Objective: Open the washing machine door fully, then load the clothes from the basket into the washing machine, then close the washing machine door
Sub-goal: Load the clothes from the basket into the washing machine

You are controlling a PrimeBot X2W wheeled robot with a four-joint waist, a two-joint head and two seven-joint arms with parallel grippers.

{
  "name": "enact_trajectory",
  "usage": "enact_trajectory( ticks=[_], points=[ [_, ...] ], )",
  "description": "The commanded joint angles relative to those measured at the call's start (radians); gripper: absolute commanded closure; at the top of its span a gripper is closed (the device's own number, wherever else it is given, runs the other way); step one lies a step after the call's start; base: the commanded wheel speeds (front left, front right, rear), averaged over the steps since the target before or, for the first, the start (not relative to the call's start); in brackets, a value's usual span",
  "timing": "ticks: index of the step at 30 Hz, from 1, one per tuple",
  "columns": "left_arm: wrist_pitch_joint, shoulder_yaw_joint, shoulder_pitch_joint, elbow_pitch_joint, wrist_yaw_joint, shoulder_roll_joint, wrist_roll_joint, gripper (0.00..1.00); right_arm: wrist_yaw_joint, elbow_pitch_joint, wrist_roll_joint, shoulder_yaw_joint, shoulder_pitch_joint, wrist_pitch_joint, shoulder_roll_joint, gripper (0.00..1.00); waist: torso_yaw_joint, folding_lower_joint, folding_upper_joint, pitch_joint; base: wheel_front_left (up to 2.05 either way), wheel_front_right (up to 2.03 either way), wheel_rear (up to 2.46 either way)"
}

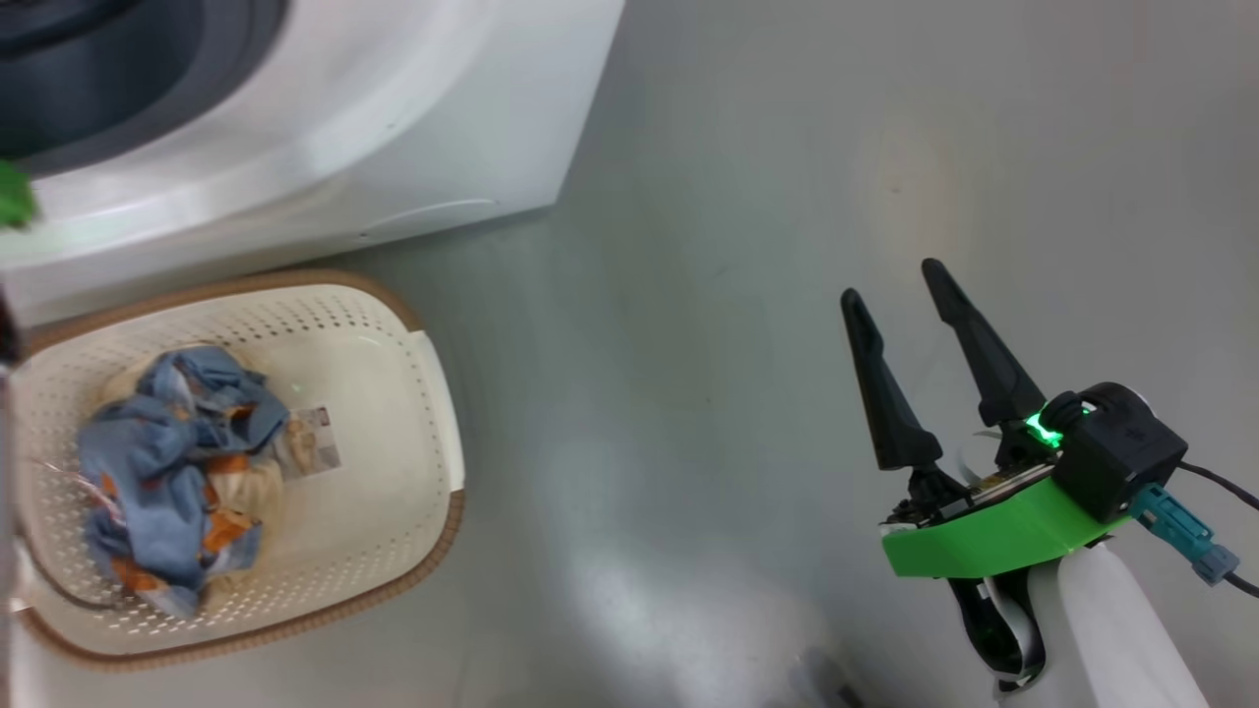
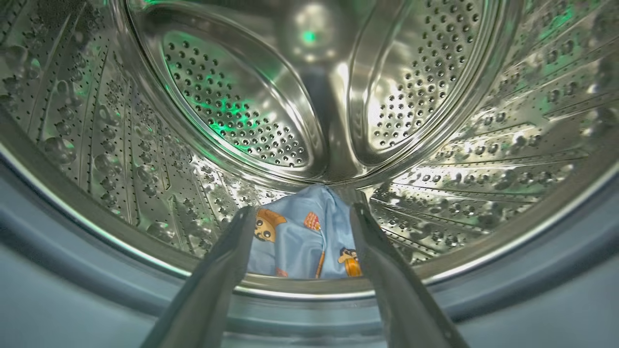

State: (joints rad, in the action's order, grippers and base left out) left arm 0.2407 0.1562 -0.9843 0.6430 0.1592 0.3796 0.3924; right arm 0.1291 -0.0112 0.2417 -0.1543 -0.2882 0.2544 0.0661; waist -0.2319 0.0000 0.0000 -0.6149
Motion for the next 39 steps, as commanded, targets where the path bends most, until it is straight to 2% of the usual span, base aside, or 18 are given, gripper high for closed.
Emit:
enact_trajectory(
  ticks=[1, 9, 17, 27, 39],
  points=[
    [0.012, -0.026, 0.042, -0.059, 0.015, 0.038, -0.001, 0.0, 0.002, -0.022, -0.009, -0.015, 0.018, 0.007, 0.005, 0.0, 0.019, 0.0, 0.0, 0.019, 0.0, 0.0, 0.0],
    [0.019, -0.032, 0.377, -0.403, 0.105, -0.018, -0.014, 0.0, 0.002, -0.021, -0.032, 0.012, 0.047, 0.007, 0.021, 0.0, 0.074, 0.0, 0.0, 0.088, 0.0, 0.0, 0.0],
    [0.021, -0.016, 0.662, -0.62, 0.17, -0.069, -0.037, 0.0, 0.002, -0.003, -0.048, 0.021, 0.077, 0.007, 0.036, 0.0, 0.118, 0.0, 0.0, 0.179, 0.0, 0.0, 0.0],
    [0.021, 0.023, 0.902, -0.692, 0.174, -0.094, -0.034, 0.0, 0.002, 0.037, -0.072, 0.028, 0.153, 0.007, 0.041, 0.0, 0.165, 0.0, 0.0, 0.339, 0.0, 0.0, 0.0],
    [0.014, 0.066, 1.073, -0.687, 0.171, -0.114, -0.011, 0.0, 0.002, 0.05, -0.094, 0.041, 0.258, -0.007, 0.029, 0.0, 0.202, 0.0, 0.0, 0.5, 0.0, 0.0, 0.0]
  ],
)
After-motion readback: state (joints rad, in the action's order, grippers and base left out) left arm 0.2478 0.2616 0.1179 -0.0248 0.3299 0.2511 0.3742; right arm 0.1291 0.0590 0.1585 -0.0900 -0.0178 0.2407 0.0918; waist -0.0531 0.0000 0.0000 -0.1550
